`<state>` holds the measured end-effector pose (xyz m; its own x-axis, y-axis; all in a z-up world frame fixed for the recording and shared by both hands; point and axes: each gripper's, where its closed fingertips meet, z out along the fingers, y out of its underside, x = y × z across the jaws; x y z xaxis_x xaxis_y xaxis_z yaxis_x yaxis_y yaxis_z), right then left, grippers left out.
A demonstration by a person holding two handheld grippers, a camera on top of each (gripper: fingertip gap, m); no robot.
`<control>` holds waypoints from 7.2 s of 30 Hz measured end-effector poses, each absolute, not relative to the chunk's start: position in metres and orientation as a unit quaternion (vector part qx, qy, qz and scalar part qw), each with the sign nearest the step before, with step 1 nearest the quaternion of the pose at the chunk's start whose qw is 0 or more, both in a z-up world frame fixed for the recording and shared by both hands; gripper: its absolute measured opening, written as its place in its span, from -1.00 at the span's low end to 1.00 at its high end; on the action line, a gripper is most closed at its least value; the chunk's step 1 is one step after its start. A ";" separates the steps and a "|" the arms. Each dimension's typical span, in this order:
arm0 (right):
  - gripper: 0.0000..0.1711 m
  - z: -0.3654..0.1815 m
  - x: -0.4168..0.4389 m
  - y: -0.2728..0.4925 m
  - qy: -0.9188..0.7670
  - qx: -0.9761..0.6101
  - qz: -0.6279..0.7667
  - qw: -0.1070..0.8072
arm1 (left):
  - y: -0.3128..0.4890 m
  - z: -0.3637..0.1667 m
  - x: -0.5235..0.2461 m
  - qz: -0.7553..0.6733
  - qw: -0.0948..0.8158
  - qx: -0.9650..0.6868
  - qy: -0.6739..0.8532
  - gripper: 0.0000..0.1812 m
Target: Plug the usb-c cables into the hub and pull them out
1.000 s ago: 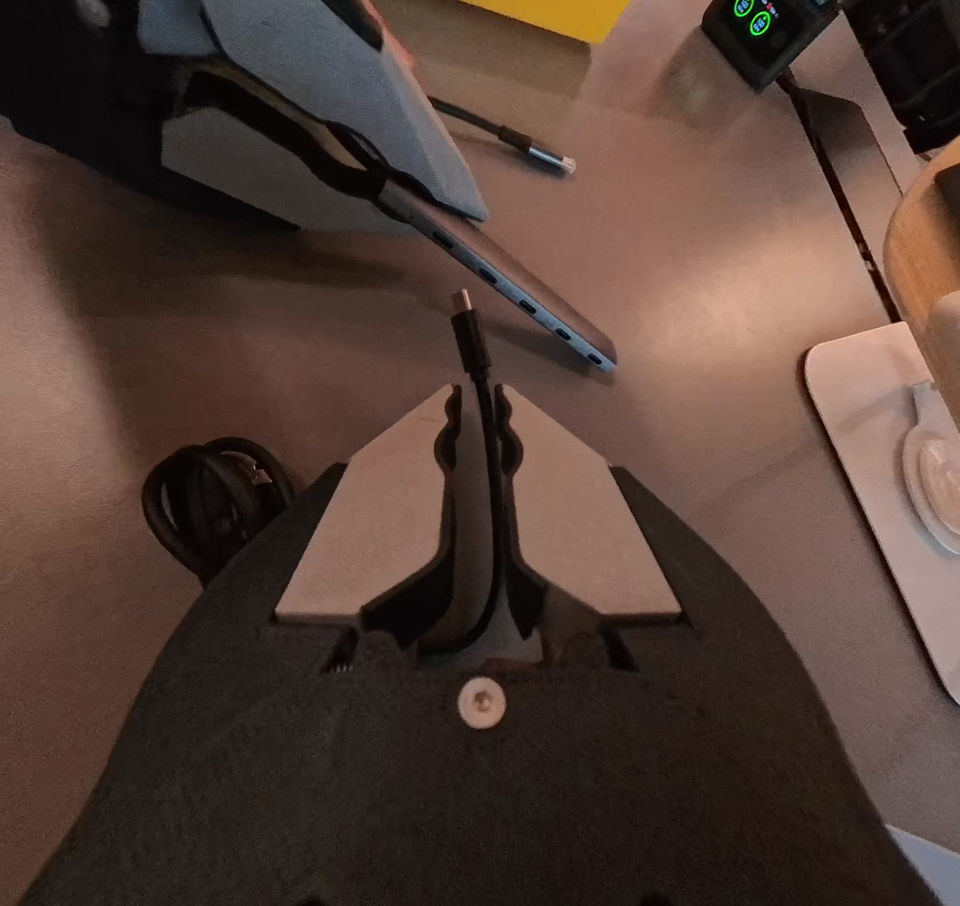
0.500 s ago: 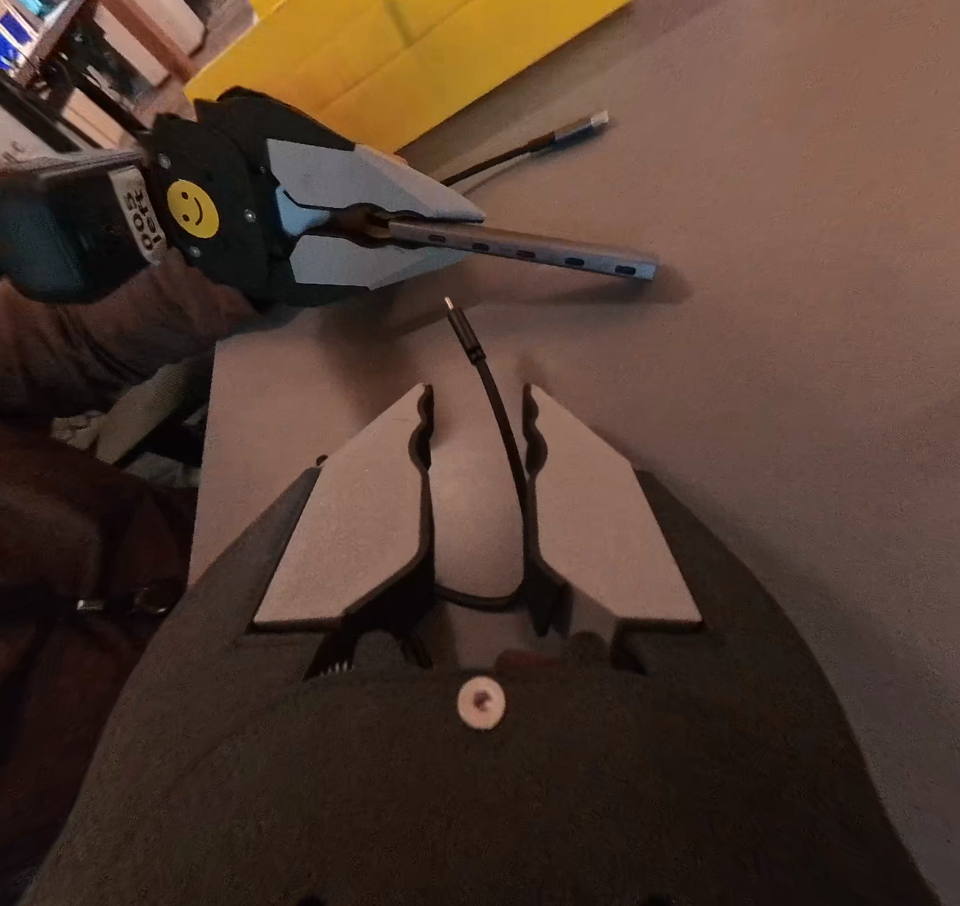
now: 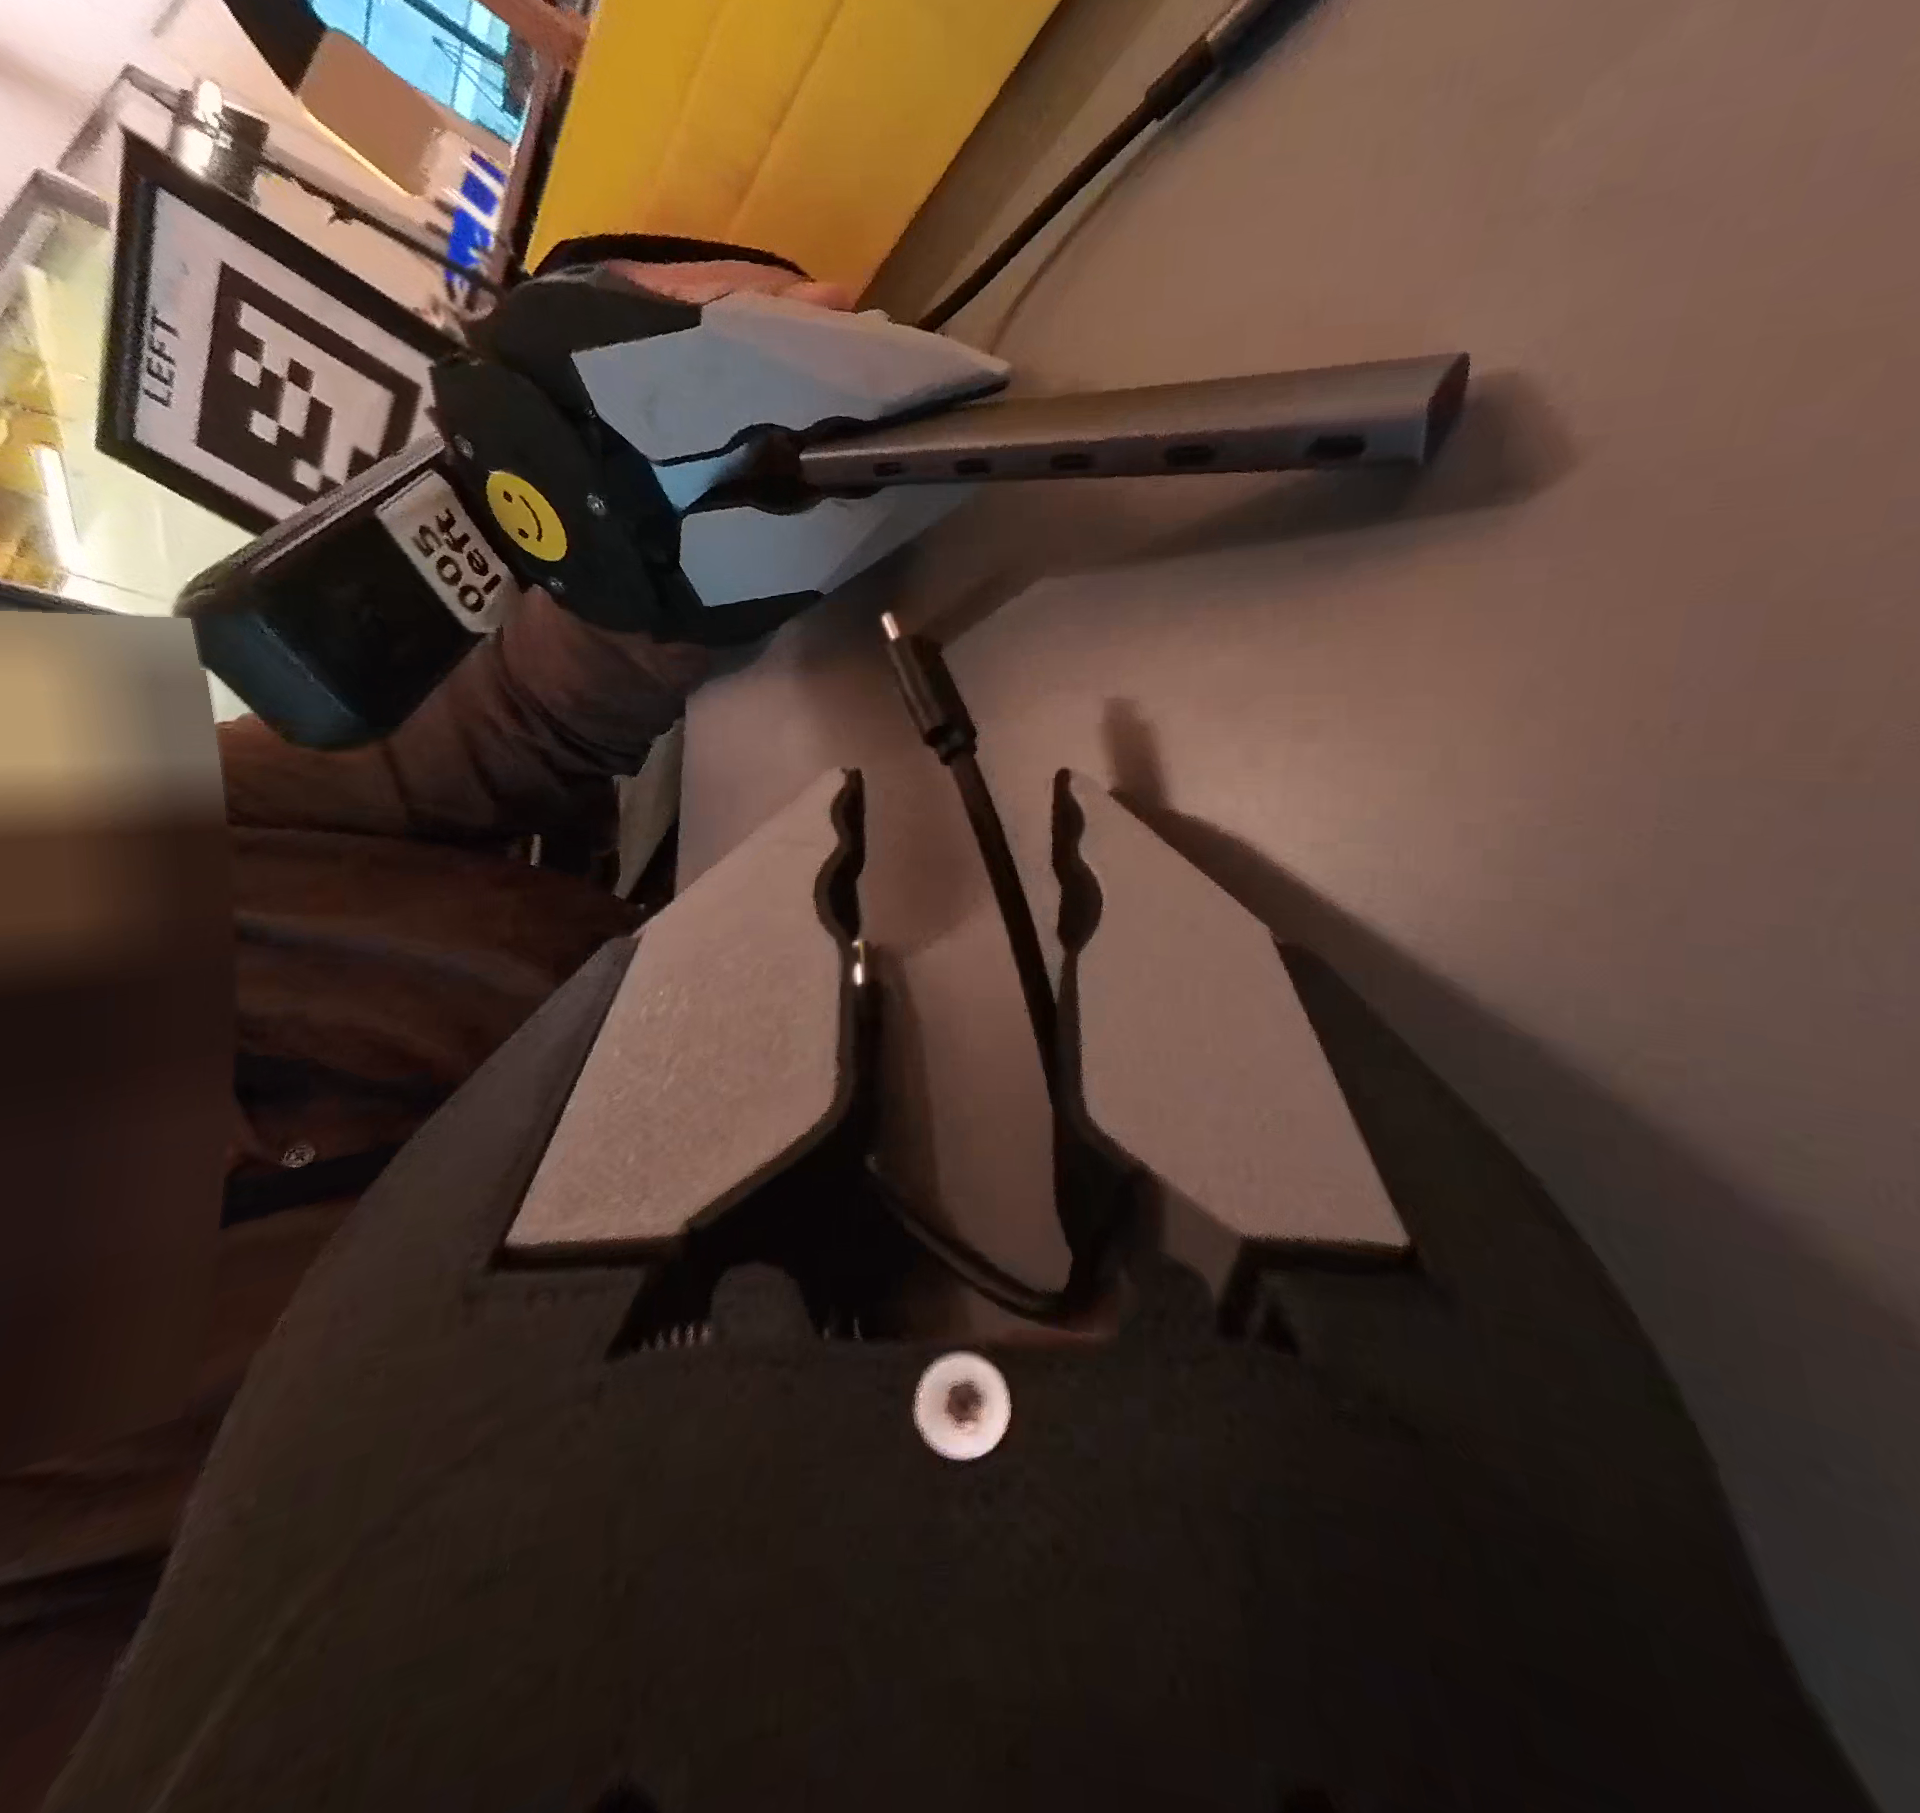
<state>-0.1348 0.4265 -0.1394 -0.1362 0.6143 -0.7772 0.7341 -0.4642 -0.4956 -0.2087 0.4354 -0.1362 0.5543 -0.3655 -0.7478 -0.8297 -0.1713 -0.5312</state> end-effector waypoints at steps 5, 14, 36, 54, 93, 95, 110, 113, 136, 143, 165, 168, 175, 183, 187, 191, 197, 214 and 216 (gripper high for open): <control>-0.59 -0.139 -0.138 0.425 0.513 0.653 -0.553 0.061 | 0.436 -0.136 -0.209 0.230 0.497 -0.730 0.409 -0.92; -0.75 -0.133 -0.144 0.424 0.469 0.647 -0.593 0.092 | 0.435 -0.136 -0.208 0.231 0.496 -0.729 0.410 -0.92; -0.87 -0.116 -0.144 0.416 0.443 0.609 -0.648 0.117 | 0.435 -0.137 -0.209 0.231 0.495 -0.729 0.412 -0.92; -0.88 -0.114 -0.142 0.414 0.452 0.600 -0.650 0.116 | 0.434 -0.137 -0.208 0.230 0.495 -0.730 0.411 -0.92; -0.90 -0.101 -0.174 0.419 0.687 0.542 -0.106 -0.472 | 0.437 -0.116 -0.209 0.370 0.482 -0.663 0.438 -0.92; -0.90 -0.101 -0.175 0.418 0.688 0.542 -0.106 -0.472 | 0.437 -0.115 -0.209 0.371 0.481 -0.663 0.436 -0.92; -0.90 -0.095 -0.176 0.413 0.674 0.550 -0.172 -0.462 | 0.433 -0.108 -0.206 0.371 0.497 -0.656 0.431 -0.93; -0.90 -0.095 -0.175 0.412 0.669 0.556 -0.199 -0.450 | 0.431 -0.106 -0.205 0.380 0.497 -0.649 0.433 -0.93; -0.88 -0.089 -0.175 0.418 0.633 0.584 -0.300 -0.410 | 0.435 -0.107 -0.201 0.327 0.520 -0.670 0.416 -0.92; -0.75 -0.046 -0.144 0.440 0.560 0.584 -0.424 -0.407 | 0.436 -0.098 -0.208 0.316 0.555 -0.655 0.403 -0.92; -0.67 -0.049 -0.128 0.464 0.662 0.477 -0.111 -0.568 | 0.410 -0.054 -0.172 0.181 0.703 -0.572 0.382 -0.81; -0.67 -0.034 -0.115 0.484 0.622 0.492 -0.079 -0.604 | 0.413 -0.050 -0.188 0.145 0.710 -0.602 0.336 -0.73; -0.73 -0.001 -0.087 0.515 0.514 0.537 -0.074 -0.665 | 0.424 -0.065 -0.203 0.182 0.678 -0.633 0.327 -0.85; -0.73 -0.018 -0.095 0.515 0.530 0.554 -0.089 -0.635 | 0.427 -0.073 -0.203 0.203 0.660 -0.639 0.339 -0.93; -0.73 -0.022 -0.100 0.512 0.540 0.552 -0.084 -0.630 | 0.428 -0.075 -0.204 0.207 0.655 -0.641 0.342 -0.96; -0.73 -0.017 -0.095 0.517 0.518 0.564 -0.088 -0.638 | 0.430 -0.081 -0.206 0.217 0.643 -0.645 0.351 -1.00; -0.72 -0.022 -0.096 0.518 0.518 0.570 -0.098 -0.630 | 0.431 -0.081 -0.209 0.218 0.643 -0.648 0.345 -1.00; -0.73 -0.038 -0.091 0.534 0.503 0.601 -0.089 -0.614 | 0.431 -0.086 -0.207 0.244 0.625 -0.642 0.370 -1.00; -0.72 -0.041 -0.089 0.537 0.500 0.606 -0.088 -0.612 | 0.430 -0.085 -0.207 0.248 0.625 -0.639 0.373 -1.00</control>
<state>-0.0892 0.5366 -0.0407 0.4840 0.7137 0.5064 0.4985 0.2508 -0.8298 -0.2065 0.4303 -0.0851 0.5986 -0.1672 -0.7834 -0.7870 0.0599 -0.6141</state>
